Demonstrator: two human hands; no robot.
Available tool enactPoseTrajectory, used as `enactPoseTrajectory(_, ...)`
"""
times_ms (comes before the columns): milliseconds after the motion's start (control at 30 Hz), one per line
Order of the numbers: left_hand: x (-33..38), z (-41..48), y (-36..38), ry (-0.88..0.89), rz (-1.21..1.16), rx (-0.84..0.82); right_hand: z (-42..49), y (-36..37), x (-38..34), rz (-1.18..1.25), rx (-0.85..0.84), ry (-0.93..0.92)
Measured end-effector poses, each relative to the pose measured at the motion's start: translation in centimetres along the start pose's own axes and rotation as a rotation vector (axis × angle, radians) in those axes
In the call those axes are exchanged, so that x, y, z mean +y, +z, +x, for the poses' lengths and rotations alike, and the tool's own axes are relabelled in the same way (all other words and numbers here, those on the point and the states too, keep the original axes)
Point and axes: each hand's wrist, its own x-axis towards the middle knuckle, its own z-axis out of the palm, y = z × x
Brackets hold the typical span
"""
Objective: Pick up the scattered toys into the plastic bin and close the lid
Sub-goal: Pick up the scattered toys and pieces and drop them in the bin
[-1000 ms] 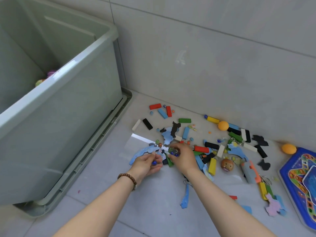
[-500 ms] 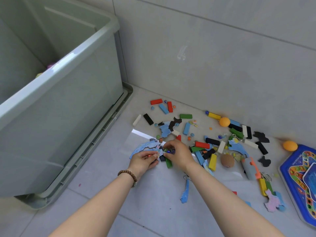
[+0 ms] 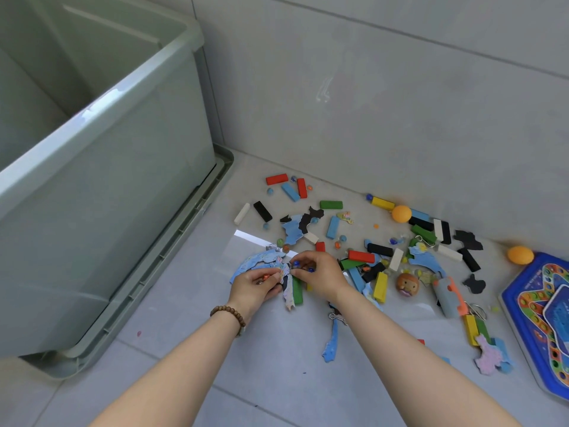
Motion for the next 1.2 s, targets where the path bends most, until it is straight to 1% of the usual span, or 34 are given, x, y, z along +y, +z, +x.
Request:
enactPoseTrajectory(133, 0.1, 0.0, 0.1, -0.004, 0.009, 0.009, 0.2, -0.1, -0.2, -0.033, -0.015, 0.015)
enactPoseTrajectory(200, 0.1, -0.3, 0.1, -0.006, 0.012, 0.019, 0.2, 0.0, -0.1, 0.004, -0.001, 0.041)
enactPoseTrajectory(300, 0.9, -1.0, 0.2, -0.009, -0.005, 0.027, -0.4, -0.9, -0.7, 0.194, 0.063, 0.102)
enactPoseTrajectory(367, 2.9, -1.9, 0.2, 0.027, 0.055, 0.012, -1.2, -2.4, -2.3, 0.36, 0.07, 0.124)
enactPoseTrajectory(433, 6.5, -3.2, -0.2, 0.125, 0.223, -0.024, -2.3, -4.4, -5.1, 0.465, 0.042, 0.126)
enactPoseTrajectory(533, 14.0, -6.4, -1.5, 0.348, 0.468, -0.042, -3.5, -7.4, -11.4, 0.541, 0.04, 0.068)
enactPoseTrajectory(600, 19.3, -9.4, -3.1, 0.466, 0.526, -0.046, -4.3, -8.7, -16.9, 0.56, 0.022, -0.008)
enactPoseTrajectory(667, 23.9, -12.5, -5.9, 0.553, 0.528, -0.067, -5.2, -9.0, -23.0, 0.562, -0.032, -0.116)
enactPoseTrajectory(700, 25.8, -13.8, -7.8, 0.601, 0.545, -0.049, -5.5, -8.6, -26.0, 0.532, -0.064, -0.17)
enactPoseTrajectory(733, 27.1, -14.8, -10.1, 0.653, 0.587, 0.005, -5.9, -7.8, -28.9, 0.485, -0.1, -0.22)
enactPoseTrajectory(800, 28.4, -15.9, -15.5, 0.727, 0.721, 0.183, -6.1, -5.1, -34.0, 0.374, -0.175, -0.308)
enactPoseTrajectory(833, 28.4, -16.2, -18.3, 0.718, 0.768, 0.27, -5.9, -3.1, -36.1, 0.315, -0.209, -0.341)
enactPoseTrajectory(900, 27.5, -16.4, -23.5, 0.634, 0.83, 0.396, -5.3, 1.3, -39.5, 0.169, -0.249, -0.404)
enactPoseTrajectory(967, 26.1, -16.0, -27.2, 0.524, 0.886, 0.471, -4.0, 5.8, -41.3, -0.117, -0.25, -0.493)
enactPoseTrajectory(1033, 25.0, -15.0, -29.4, 0.409, 0.911, 0.476, -2.5, 9.8, -41.6, -0.447, -0.308, -0.548)
enactPoseTrajectory(1067, 24.6, -14.4, -30.0, 0.367, 0.932, 0.46, -1.8, 11.4, -41.5, -0.562, -0.361, -0.543)
enactPoseTrajectory(1133, 24.3, -13.2, -30.6, 0.319, 0.989, 0.411, -0.5, 13.7, -40.9, -0.689, -0.431, -0.513)
enactPoseTrajectory(1200, 24.3, -12.4, -30.9, 0.316, 0.993, 0.4, 0.5, 14.7, -40.6, -0.683, -0.382, -0.501)
